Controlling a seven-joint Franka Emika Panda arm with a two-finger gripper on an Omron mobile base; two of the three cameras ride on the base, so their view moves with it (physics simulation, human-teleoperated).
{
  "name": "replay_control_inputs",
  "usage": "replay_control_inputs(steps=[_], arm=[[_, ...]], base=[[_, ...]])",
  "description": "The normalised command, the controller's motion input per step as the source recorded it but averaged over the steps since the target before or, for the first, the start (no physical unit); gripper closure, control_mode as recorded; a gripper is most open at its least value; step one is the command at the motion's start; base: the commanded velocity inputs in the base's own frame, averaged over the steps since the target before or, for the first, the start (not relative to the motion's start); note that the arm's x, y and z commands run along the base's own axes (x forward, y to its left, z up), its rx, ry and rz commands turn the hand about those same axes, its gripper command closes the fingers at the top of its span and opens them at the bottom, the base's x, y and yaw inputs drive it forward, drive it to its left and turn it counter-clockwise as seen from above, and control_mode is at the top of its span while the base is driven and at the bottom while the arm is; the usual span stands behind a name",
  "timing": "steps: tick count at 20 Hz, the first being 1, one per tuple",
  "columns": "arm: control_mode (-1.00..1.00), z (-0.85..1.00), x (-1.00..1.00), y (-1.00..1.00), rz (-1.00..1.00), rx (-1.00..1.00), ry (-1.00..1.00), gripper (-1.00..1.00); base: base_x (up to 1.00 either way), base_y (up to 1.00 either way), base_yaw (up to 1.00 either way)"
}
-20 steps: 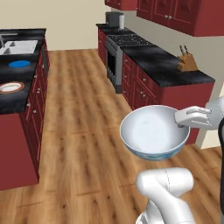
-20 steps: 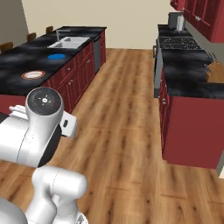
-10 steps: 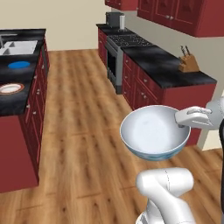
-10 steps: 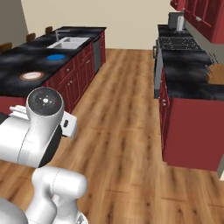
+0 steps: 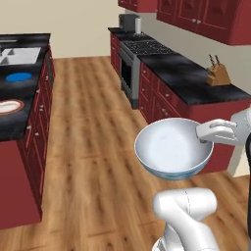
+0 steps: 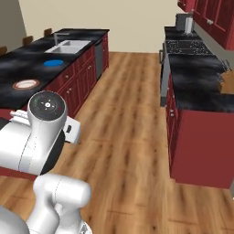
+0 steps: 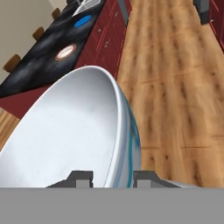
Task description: Move the bowls from the cabinet to the plates on the dining table.
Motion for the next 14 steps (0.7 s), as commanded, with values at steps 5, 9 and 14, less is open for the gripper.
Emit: replay_control_inputs(steps=[5,9,14], arm=[[1.00,0.00,0.00,0.00,0.00,0.00,0.00,1.00],[1.00,0.00,0.00,0.00,0.00,0.00,0.00,1.00],[1.00,0.00,0.00,0.00,0.00,0.00,0.00,1.00]], base=[[0.63,0.08,-0.01],[0.65,0.11,-0.01],[0.69,0.14,-0.02]])
